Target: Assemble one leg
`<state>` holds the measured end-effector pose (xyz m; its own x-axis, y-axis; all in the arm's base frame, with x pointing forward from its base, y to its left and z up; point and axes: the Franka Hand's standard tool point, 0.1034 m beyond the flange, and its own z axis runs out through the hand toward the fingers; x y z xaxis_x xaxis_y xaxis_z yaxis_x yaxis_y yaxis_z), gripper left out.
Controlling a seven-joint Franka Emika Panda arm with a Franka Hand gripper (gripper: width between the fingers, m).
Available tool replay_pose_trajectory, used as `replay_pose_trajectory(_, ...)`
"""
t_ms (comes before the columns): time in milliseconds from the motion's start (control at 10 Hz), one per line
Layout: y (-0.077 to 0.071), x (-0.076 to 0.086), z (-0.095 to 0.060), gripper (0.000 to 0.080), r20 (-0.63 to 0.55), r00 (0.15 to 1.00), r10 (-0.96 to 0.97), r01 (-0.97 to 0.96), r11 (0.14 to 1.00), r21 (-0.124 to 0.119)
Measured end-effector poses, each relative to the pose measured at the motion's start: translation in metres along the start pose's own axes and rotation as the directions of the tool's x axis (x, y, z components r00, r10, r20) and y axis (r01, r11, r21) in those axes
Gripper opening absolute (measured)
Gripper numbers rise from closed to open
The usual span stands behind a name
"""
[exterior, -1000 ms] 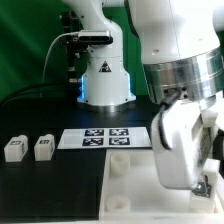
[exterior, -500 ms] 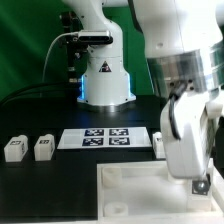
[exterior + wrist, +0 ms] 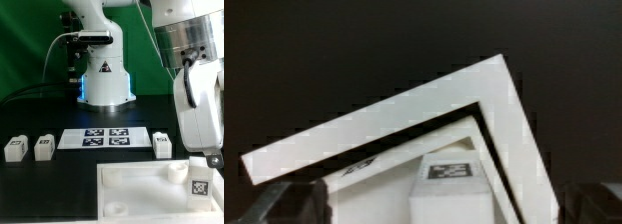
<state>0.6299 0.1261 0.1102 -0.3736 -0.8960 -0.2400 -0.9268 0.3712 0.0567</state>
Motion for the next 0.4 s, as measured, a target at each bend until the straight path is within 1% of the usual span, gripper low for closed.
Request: replay_pose_trajectory(400, 0.0005, -0.0002, 0.0007, 0.0648, 0.000, 1.000, -0.001, 0.001, 1.000, -0.001)
